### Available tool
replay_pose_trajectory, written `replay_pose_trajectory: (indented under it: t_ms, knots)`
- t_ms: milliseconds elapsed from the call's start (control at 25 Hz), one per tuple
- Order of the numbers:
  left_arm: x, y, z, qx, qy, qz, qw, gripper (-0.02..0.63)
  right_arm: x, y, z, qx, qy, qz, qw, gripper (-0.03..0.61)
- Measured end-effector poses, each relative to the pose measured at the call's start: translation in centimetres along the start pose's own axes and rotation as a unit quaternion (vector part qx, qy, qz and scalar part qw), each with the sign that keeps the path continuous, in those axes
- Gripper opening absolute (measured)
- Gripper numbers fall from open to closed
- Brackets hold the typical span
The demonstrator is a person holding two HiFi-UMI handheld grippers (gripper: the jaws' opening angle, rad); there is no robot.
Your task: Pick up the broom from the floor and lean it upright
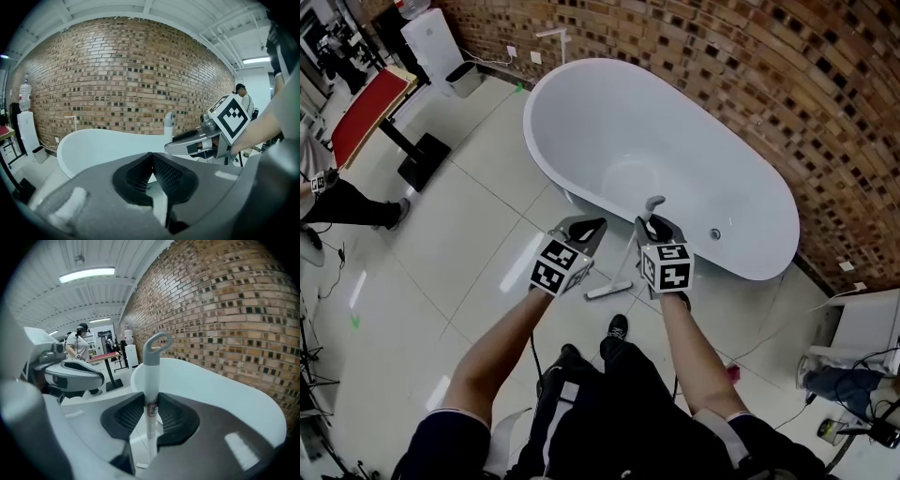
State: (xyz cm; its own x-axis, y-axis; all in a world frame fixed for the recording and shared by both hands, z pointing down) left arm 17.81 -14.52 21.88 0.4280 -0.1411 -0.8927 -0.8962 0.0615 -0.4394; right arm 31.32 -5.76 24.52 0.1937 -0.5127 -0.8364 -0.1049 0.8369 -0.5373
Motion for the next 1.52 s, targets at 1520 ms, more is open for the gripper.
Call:
replay_pose_trajectory:
  t_ms: [1520]
  knots:
    - [3.2, -6.8, -8.5, -0.096, 0.020, -0.034, 0.9946, 0.000, 3.1, -10.4, 6.7, -0.106, -0.064, 0.004, 0.992, 0.100]
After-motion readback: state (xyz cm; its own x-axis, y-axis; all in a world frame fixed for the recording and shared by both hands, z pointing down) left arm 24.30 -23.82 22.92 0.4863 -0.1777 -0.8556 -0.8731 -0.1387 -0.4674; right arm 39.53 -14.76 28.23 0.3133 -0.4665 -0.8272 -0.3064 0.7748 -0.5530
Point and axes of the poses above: the fingertips, and each gripper's own axes: y backward along the fingers, z to its right, x out of its top, the point moved 7 cm from there along y, backward along the fingers, and after that the axes turned 1 degree about -z, right-handed, at the moved point
